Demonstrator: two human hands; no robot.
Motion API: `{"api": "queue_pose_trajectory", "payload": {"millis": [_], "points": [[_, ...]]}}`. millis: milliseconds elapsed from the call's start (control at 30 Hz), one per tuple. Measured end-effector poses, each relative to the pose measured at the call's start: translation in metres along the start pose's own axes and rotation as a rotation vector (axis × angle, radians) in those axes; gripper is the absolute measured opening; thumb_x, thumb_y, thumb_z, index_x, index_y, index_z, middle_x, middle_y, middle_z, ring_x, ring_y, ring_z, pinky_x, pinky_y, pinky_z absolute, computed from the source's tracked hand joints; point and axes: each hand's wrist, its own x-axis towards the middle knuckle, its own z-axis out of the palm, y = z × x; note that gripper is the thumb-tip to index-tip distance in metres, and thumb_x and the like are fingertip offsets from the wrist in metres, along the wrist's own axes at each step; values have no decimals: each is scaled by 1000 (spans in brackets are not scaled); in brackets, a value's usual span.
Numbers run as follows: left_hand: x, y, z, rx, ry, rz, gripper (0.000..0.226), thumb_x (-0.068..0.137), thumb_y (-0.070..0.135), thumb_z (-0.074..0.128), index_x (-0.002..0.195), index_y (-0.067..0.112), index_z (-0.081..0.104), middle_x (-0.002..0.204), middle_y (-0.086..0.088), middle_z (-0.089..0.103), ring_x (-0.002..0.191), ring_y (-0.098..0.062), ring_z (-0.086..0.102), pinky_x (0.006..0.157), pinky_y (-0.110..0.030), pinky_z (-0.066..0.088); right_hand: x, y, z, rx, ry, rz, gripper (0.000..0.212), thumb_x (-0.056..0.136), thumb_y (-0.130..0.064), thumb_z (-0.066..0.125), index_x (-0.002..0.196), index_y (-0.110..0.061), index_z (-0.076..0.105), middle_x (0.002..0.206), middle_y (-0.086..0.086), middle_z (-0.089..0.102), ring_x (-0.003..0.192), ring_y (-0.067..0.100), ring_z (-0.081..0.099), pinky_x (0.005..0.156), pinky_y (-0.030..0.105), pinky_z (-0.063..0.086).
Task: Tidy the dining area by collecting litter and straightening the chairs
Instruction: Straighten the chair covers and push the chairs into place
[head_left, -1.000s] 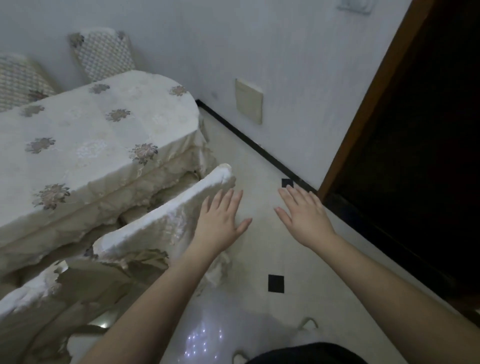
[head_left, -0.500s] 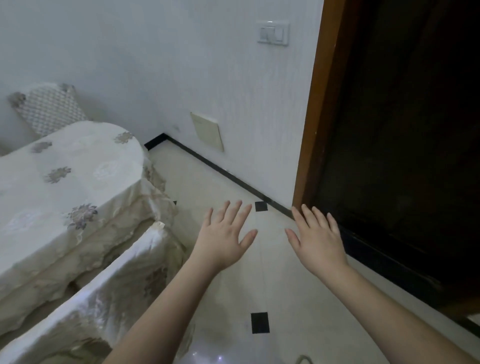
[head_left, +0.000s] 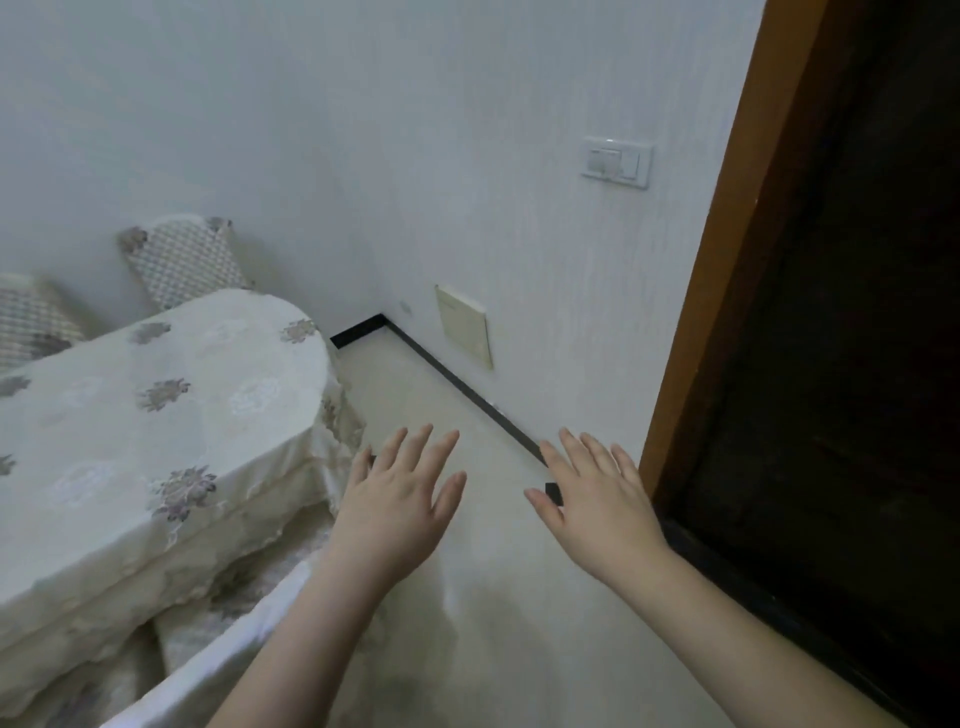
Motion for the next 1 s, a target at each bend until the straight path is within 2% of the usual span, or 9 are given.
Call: {"api": "queue_pose_trajectory", "payload": {"millis": [100,267,400,600,767,1000], "points": [[36,-23,-12,15,47,18,54,97,56,18,148,40,23,158,6,25,146,-16,18,119,-42,10,49,-18,-15,-31,37,-47,66,95,-62,19,152,-28,13,160,2,15,146,22,13,117,42,3],[83,-66,-36,-14,220,-16,54,95,56,25,139,33,46,145,4,47,136,-18,40,114,-46,24,119,-47,-41,-72,75,-95,66,95,-62,21,152,-28,14,159,1,18,145,20,15,117,42,3],[122,-105,-50,21,218,-42,61,91,63,19,140,36,42,147,5,45,138,-18,36,114,-46,20,170,-63,-55,-75,113,-100,63,95,-63,17,150,-33,17,159,-2,19,144,18,16,117,40,3],[194,-143,-56,64,105,-1,71,83,74,9,145,43,21,158,8,23,146,-18,17,117,-52,11,244,-65,-69,-90,113,-120,63,95,-61,14,150,-31,17,159,-3,18,144,15,15,117,38,3],[263,-147,-60,96,152,15,71,84,74,5,146,42,21,157,8,25,145,-17,18,117,-51,12,313,-47,-76,-112,138,-134,64,94,-62,15,150,-31,20,158,-5,21,144,15,18,116,37,4],[376,-148,-59,98,204,-70,61,91,66,20,144,38,32,153,6,34,143,-17,25,116,-48,17,431,-7,-82,-57,133,-197,67,91,-64,7,151,-34,10,160,-6,15,145,13,13,117,36,3]]}}
